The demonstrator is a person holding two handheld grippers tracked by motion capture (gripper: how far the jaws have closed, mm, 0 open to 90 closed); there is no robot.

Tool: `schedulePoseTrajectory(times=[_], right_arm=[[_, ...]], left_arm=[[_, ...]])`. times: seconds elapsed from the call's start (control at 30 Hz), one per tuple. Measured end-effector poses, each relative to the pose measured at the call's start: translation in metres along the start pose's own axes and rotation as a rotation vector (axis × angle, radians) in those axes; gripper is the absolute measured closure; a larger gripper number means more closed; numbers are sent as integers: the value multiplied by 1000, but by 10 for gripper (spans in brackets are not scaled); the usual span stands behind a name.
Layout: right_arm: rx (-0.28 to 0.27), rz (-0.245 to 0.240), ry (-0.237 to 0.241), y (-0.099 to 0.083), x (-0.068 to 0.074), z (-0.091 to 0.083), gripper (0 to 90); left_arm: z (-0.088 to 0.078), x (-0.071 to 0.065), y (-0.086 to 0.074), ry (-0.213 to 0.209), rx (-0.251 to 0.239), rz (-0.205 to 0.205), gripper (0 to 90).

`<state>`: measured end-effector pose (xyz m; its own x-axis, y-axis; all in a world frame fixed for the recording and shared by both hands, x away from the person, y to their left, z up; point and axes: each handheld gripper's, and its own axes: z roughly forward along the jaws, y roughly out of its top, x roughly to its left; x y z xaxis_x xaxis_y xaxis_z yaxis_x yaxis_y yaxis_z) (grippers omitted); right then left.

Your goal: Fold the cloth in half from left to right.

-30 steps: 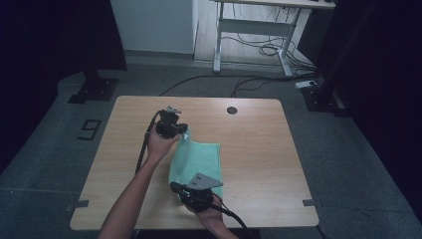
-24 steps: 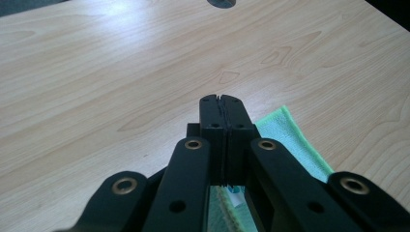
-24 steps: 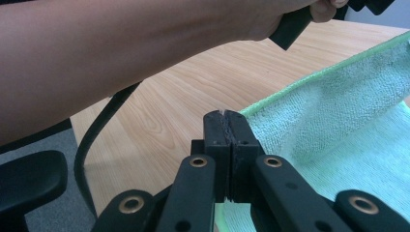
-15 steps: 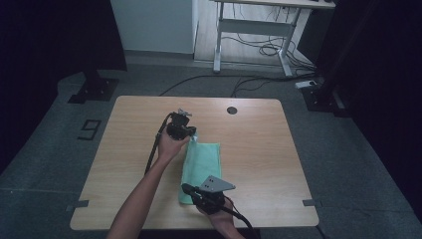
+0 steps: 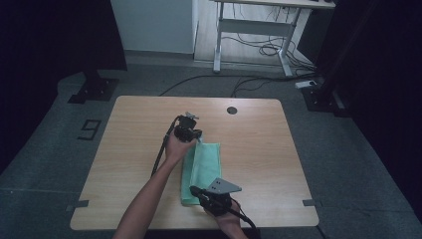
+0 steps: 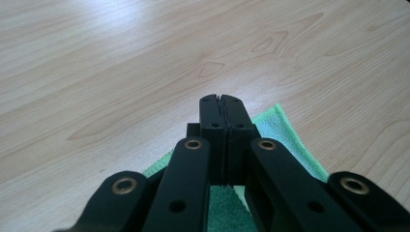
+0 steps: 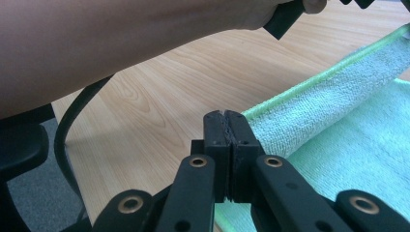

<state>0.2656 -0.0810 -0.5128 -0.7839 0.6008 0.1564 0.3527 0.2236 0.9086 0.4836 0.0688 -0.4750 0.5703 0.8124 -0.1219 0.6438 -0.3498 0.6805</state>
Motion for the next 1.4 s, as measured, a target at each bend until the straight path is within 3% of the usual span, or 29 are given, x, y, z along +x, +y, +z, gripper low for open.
schedulePoseTrajectory(times=[0.53,0.93,1.4], right_arm=[[54,31,-31,-16,-7,-4,882],[49,37,-48,-20,-11,-12,882],[52,62,-76,-28,-23,-21,882]], left_arm=[[9,-8,-1,-8,20,7,888],[13,-12,1,-16,24,-3,888],[27,-21,6,-9,42,19,888]])
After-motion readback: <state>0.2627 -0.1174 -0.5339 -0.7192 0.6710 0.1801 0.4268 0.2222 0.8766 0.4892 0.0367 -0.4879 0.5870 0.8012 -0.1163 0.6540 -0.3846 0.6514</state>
